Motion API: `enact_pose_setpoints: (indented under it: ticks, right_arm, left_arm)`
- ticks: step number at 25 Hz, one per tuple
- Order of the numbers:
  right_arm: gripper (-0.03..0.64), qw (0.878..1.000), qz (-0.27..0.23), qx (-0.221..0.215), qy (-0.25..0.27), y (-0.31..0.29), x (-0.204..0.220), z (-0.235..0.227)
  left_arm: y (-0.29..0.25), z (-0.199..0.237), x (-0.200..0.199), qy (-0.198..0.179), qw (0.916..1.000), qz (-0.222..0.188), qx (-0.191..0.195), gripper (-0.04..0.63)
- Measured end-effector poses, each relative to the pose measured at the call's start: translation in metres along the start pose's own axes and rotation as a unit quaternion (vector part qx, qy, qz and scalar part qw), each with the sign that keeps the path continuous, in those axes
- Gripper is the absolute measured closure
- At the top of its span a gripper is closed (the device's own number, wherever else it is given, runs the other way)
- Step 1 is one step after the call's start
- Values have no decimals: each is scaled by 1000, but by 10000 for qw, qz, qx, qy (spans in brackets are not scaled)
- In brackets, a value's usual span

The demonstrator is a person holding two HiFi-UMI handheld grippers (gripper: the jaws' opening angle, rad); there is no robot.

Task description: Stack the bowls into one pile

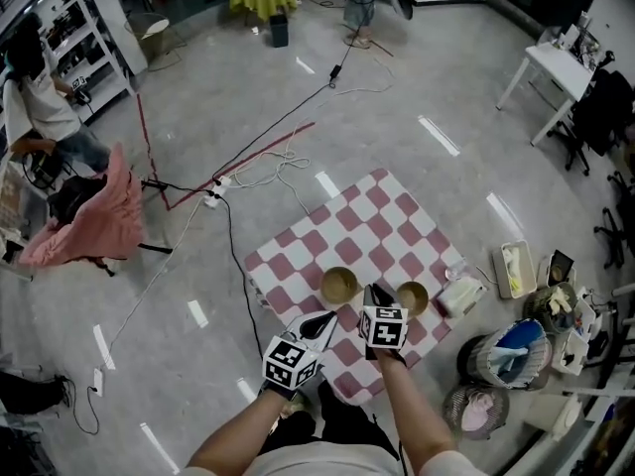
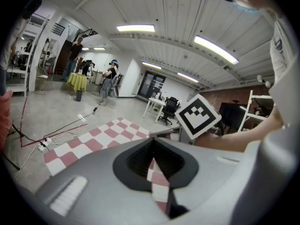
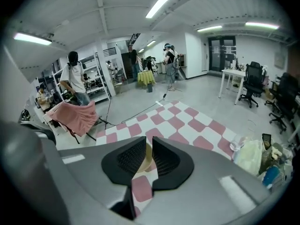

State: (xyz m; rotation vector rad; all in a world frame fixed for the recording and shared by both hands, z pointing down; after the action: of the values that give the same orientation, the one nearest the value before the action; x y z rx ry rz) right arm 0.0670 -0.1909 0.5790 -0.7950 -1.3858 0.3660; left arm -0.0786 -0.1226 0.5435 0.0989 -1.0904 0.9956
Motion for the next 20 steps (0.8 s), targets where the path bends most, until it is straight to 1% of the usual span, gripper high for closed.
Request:
enact_pose_setpoints:
  ticks: [2, 6, 11, 15, 16, 20]
  right_arm:
    - [568, 9998, -72, 117, -108, 15, 4, -4]
    - [568, 9981, -156, 403, -429, 48, 25, -17]
    - [569, 9932, -461, 759, -750, 86, 38, -41]
    - [576, 9886, -502, 1007, -1002, 114, 59, -54]
    - [597, 9873, -518, 1068, -1052, 120, 64, -57]
    - [606, 9826, -573, 1221, -1277, 137, 81, -70]
  left_arm:
    - [0, -10, 0, -79, 9999, 45, 134, 591]
    - [-4, -34, 5, -239, 9985, 168, 462, 590]
    - [-20, -63, -1, -503, 9948, 193, 861, 589]
    - [-30, -84, 10, -550, 9912, 382, 1138, 591]
    - [-33, -88, 12, -564, 9904, 416, 1193, 591]
    - [-45, -105, 21, -621, 9870, 558, 1376, 591]
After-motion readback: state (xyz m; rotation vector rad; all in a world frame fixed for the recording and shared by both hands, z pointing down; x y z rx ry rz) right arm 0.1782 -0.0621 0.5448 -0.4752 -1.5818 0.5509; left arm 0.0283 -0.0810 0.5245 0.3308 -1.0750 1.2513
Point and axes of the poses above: the fingertips, and each gripper's own axes: y backward along the fingers, z to its left, x out of its underside, the point moved 5 cm from there along y, backward along the fingers, and after that the axes turned 10 degrees about y, right-handed, at the moved point
